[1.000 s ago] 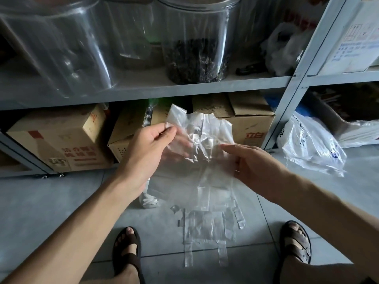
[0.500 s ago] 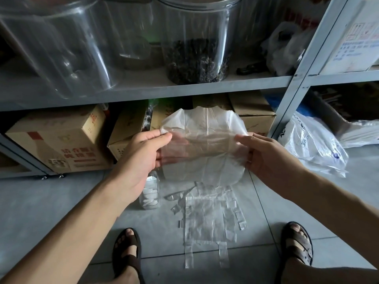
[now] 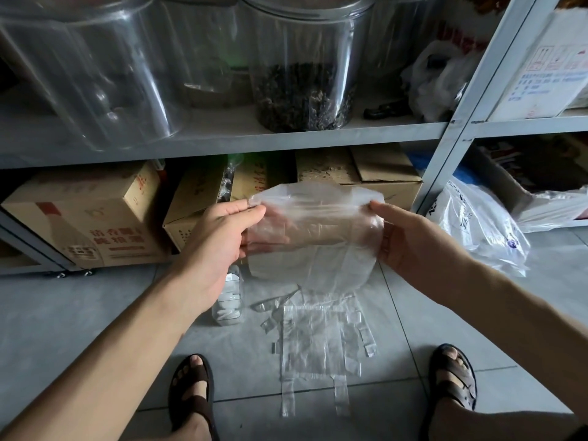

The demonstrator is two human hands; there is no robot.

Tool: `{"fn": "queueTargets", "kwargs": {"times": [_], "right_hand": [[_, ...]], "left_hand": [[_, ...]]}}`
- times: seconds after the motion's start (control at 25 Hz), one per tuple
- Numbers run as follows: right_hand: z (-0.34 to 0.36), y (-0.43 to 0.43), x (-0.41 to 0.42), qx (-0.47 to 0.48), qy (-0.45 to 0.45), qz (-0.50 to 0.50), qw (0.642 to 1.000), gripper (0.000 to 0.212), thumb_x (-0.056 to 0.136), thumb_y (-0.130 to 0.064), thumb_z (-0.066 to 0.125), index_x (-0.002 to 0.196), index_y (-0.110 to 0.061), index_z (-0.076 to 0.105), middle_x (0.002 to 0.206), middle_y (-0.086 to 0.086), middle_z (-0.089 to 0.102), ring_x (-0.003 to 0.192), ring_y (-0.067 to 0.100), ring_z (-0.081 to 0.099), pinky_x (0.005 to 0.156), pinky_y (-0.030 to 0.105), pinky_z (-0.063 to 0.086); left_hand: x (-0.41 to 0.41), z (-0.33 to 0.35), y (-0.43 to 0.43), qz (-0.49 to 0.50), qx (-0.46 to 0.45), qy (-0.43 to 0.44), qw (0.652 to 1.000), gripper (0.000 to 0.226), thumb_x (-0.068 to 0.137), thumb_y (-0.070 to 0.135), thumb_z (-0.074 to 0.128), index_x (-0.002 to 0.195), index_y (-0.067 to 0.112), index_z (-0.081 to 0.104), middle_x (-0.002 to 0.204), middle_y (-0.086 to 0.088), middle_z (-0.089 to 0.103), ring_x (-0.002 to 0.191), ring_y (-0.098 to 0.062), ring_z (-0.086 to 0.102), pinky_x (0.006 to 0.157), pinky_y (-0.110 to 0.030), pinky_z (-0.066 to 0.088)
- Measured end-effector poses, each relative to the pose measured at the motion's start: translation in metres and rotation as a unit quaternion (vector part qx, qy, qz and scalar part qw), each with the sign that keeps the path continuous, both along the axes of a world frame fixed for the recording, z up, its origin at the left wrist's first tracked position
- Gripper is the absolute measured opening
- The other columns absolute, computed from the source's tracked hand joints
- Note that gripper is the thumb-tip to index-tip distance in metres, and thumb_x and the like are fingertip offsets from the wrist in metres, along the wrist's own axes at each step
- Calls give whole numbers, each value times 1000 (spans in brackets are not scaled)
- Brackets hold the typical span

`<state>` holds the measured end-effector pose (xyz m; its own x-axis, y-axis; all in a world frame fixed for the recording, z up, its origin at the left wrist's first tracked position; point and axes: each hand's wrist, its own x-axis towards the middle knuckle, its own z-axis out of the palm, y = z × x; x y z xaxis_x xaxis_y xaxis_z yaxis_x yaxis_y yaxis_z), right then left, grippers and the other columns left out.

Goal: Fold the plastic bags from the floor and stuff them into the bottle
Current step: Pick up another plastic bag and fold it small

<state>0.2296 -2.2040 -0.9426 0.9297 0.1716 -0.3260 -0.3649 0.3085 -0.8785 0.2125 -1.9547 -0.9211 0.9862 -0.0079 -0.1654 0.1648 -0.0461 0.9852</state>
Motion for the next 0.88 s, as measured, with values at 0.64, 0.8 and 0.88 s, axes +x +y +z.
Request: {"fn": "queueTargets", "kwargs": {"times": [0.64, 0.8, 0.88], "right_hand": [[4, -3, -5, -57, -88, 33, 994, 33, 74, -4, 74, 107, -2, 68, 93, 10, 73, 81, 18, 71, 73, 24, 57], [5, -2, -8, -47, -112, 79, 989, 44, 74, 7, 69, 116, -5, 68, 100, 13, 71, 91, 21, 70, 77, 26, 57], [9, 0, -9, -8, -98, 108, 989, 54, 75, 13, 64, 124, -9, 65, 113, 18, 69, 101, 25, 69, 83, 30, 58]], "left_hand": [[0, 0, 4, 73, 11, -21, 997, 23, 102, 8, 47, 104, 2, 68, 96, -12, 77, 80, -31, 76, 71, -38, 52], [-1, 3, 2, 109, 14, -24, 994, 26, 101, 8, 50, 83, 20, 66, 79, 1, 78, 66, -17, 75, 60, -30, 38], [-1, 4, 0, 112, 6, -22, 993, 25, 100, 7, 52, 83, 20, 66, 74, 6, 77, 61, -11, 73, 51, -19, 43]]}}
